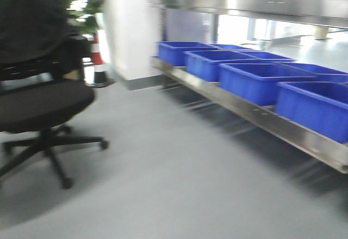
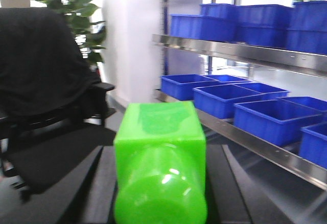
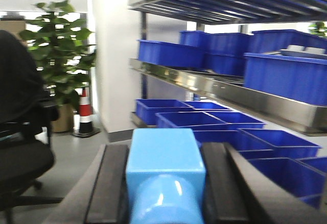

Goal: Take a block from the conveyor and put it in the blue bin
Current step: 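Drive up to the shelf of blue bins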

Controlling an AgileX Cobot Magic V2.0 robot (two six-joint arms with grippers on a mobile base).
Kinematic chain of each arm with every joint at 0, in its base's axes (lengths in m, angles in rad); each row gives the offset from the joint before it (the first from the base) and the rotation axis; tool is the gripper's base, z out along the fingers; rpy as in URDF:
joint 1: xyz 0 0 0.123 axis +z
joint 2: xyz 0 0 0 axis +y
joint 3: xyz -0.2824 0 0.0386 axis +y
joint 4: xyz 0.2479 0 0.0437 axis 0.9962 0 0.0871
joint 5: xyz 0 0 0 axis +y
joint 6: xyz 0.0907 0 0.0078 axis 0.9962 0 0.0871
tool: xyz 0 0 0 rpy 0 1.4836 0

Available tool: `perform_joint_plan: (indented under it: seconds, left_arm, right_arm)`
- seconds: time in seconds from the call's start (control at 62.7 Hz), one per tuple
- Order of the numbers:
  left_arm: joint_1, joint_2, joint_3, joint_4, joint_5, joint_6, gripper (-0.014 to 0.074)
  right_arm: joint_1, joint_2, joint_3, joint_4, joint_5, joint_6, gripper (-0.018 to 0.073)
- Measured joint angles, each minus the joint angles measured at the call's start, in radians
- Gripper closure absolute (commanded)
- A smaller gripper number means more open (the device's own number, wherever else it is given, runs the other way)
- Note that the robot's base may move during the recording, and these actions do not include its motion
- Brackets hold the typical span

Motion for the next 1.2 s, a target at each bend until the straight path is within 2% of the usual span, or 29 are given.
perform_joint_plan:
  seconds: [1.196]
  left_arm:
    - [0.000, 0.000, 0.001, 0.000, 0.000, 0.000, 0.0708]
  right_arm:
    - [0.000, 0.000, 0.000, 0.000, 0.001, 0.000, 0.0721]
